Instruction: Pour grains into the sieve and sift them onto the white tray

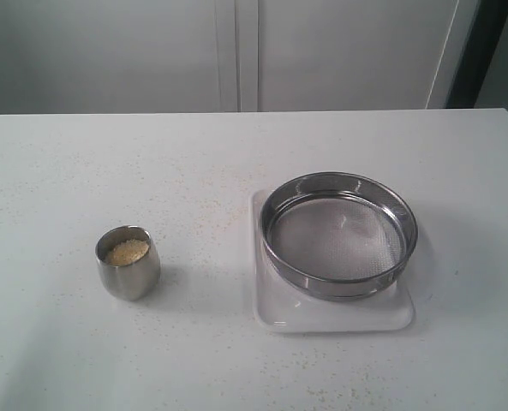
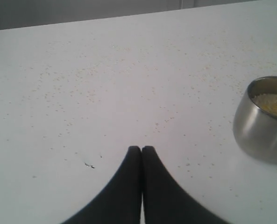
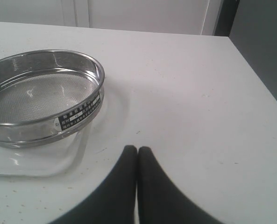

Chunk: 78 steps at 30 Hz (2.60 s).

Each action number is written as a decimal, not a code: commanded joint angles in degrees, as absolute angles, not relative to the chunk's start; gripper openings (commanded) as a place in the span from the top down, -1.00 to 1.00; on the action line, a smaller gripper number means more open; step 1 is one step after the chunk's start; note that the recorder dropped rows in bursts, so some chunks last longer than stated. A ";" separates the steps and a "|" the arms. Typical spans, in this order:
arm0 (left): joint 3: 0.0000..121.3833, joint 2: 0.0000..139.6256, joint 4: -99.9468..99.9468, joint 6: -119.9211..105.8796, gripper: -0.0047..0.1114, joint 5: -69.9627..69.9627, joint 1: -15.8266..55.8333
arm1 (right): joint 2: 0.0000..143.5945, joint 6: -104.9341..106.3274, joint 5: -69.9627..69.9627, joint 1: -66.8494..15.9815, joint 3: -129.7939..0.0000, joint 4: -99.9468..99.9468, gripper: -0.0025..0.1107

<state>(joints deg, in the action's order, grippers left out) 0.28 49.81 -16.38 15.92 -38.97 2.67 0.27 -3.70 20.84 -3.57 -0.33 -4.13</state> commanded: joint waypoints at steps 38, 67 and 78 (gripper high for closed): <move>13.33 98.64 -45.05 17.22 0.30 -69.96 2.48 | 0.00 -3.72 19.92 -3.52 0.00 -4.37 0.96; 21.44 98.76 -48.47 19.51 -0.78 -69.76 6.93 | 0.00 -3.72 19.92 -3.52 0.00 -4.37 0.96; 24.62 99.44 -48.02 19.51 -0.78 -67.58 7.60 | 0.00 -3.72 19.92 -3.52 0.00 -4.48 0.96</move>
<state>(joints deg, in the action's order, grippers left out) 24.24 99.11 -47.90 18.96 -68.16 7.26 0.27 -3.70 20.84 -3.57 -0.33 -4.13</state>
